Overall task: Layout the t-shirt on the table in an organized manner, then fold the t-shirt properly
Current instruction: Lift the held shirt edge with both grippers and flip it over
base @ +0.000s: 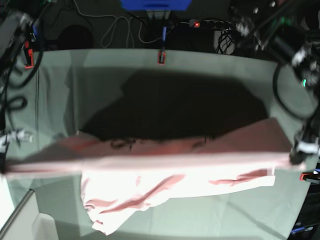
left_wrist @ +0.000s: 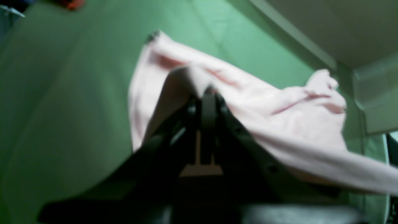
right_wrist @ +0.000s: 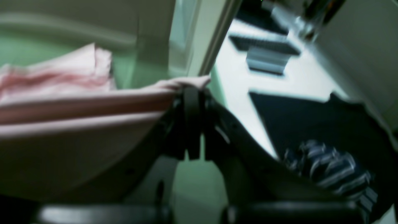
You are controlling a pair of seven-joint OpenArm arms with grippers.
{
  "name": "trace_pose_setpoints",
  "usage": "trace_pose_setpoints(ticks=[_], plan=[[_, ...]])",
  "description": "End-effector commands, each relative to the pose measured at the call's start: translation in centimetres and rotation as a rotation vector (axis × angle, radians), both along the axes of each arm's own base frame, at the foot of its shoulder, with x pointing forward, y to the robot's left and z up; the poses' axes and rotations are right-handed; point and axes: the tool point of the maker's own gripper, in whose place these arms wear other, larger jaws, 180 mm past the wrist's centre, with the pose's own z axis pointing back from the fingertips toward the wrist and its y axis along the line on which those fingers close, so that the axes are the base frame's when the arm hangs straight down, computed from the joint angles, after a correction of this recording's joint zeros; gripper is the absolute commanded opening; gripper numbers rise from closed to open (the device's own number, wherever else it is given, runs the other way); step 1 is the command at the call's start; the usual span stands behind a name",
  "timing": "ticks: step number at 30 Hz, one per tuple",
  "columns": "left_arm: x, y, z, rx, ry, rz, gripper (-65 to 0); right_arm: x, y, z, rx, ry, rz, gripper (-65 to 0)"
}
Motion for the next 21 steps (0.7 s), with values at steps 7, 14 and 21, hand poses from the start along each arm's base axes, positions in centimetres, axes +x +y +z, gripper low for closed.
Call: trace_pose_setpoints(ticks=[7,14,21], plan=[[11.8,-5.7,10.3,0.094,-0.180,-0.158,-64.5,7.7,0.0,9.1,-0.045,-0.132,0.041,-65.0],[21.6,-12.2,21.8,0.113,-0.355,-0.290,-64.5,15.3,-2.7,18.7,-0.013,-0.227,0.028,-65.0],[25.5,-17.3,26.6,0.038,-0.412,-0.387,-64.5,17.3,-6.6,30.1,-0.011,-0.366,-0.009,-65.0]])
